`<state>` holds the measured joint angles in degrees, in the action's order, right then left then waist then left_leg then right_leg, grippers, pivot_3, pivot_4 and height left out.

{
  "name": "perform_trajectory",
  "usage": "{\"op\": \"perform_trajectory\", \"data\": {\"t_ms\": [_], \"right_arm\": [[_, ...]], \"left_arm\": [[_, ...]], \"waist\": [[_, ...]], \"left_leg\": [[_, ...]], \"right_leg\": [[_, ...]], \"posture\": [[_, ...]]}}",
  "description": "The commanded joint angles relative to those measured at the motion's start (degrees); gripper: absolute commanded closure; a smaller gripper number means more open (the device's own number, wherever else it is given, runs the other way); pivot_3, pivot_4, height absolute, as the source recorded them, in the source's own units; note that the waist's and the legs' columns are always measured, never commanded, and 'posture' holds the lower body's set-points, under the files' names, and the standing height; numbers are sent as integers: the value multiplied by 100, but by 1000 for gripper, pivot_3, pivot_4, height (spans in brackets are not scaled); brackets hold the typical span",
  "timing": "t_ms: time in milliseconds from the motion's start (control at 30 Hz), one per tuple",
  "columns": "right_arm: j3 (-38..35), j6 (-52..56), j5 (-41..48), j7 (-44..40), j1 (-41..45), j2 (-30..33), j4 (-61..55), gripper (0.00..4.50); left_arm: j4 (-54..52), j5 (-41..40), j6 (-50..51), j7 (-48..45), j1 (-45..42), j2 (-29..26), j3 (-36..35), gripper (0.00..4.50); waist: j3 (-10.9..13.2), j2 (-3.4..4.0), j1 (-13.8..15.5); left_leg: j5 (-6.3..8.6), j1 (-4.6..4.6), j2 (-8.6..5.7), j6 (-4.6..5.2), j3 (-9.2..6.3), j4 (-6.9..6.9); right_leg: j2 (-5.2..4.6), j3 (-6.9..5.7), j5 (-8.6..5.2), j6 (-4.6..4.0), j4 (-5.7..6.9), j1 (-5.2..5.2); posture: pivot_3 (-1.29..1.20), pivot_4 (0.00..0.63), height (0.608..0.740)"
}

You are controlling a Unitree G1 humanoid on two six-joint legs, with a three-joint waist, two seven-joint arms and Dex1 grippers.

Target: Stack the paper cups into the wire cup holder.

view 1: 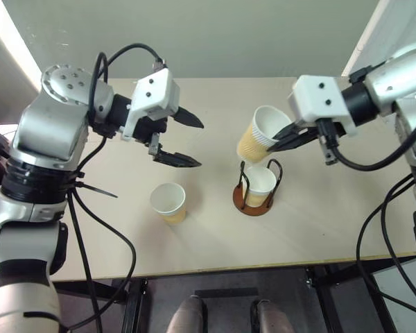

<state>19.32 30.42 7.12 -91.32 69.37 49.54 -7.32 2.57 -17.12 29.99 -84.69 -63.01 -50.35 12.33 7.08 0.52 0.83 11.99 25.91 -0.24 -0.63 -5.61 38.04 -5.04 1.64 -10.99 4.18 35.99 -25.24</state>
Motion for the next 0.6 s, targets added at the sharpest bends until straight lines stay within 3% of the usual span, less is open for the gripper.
{"op": "perform_trajectory", "data": {"t_ms": [33, 600], "right_arm": [[63, -272, -157, 13, 132, 4, -55, 4463], [146, -619, -76, -117, -351, 452, -271, 4463]], "left_arm": [[-105, -39, -28, 20, 15, -52, -199, 0], [-110, -36, -29, 83, 77, -19, -223, 0]], "waist": [[0, 0, 0], [0, 0, -7]], "left_leg": [[0, 0, 0, 0, 0, -1], [-5, 1, 2, -9, 1, -4]], "right_leg": [[0, 0, 0, 0, 1, -1], [0, 0, 0, 0, 2, -4]], "posture": [[0, 150, 740], [0, 150, 740]]}}
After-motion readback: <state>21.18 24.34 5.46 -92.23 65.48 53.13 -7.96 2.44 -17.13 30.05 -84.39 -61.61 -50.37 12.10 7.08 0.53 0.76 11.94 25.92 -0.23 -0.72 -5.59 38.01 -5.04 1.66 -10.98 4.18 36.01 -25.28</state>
